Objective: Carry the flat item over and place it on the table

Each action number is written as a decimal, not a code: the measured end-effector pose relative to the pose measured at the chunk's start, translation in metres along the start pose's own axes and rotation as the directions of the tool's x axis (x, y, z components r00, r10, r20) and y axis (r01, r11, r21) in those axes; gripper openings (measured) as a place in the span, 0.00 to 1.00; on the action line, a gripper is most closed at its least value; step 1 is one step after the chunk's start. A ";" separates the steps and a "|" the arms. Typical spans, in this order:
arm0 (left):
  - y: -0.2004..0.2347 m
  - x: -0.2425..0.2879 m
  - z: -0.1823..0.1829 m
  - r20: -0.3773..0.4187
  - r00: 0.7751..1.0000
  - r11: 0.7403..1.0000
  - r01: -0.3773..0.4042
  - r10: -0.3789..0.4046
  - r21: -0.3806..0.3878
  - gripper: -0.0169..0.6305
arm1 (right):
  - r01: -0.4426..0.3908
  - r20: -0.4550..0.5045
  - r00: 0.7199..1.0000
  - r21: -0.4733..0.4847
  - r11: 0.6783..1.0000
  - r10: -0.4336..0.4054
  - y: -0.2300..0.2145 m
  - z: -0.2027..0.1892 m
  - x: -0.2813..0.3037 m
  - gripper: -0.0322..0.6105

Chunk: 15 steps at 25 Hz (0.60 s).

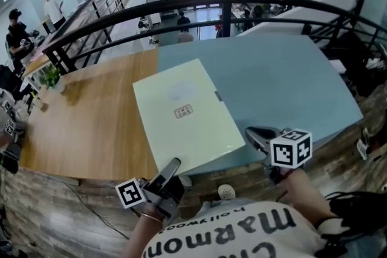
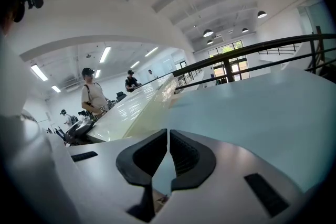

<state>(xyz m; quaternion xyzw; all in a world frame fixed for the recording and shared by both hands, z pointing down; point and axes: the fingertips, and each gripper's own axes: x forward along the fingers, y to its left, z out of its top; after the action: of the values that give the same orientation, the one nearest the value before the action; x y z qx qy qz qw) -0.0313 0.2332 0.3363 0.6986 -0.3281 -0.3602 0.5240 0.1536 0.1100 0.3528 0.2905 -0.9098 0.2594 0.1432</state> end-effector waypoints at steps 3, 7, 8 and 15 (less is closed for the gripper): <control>0.006 0.030 0.018 0.011 1.000 1.000 0.004 -0.004 -0.003 0.47 | -0.009 -0.003 1.000 -0.007 1.000 0.009 -0.024 0.025 0.019 0.11; 0.016 0.066 0.040 0.027 1.000 1.000 0.012 -0.012 -0.007 0.47 | -0.024 -0.014 1.000 -0.011 1.000 0.024 -0.053 0.048 0.041 0.12; 0.017 0.075 0.044 0.031 0.999 1.000 0.012 -0.012 -0.008 0.47 | -0.025 -0.019 1.000 -0.011 1.000 0.025 -0.060 0.054 0.045 0.12; 0.033 0.130 0.055 0.055 0.998 1.000 -0.001 0.002 -0.025 0.47 | -0.077 -0.068 0.995 -0.008 0.997 0.076 -0.105 0.078 0.069 0.12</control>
<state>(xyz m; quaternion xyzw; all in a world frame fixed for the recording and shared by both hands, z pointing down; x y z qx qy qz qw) -0.0118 0.0896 0.3370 0.6817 -0.3384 -0.3829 0.5236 0.1536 -0.0376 0.3572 0.2458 -0.9163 0.2695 0.1654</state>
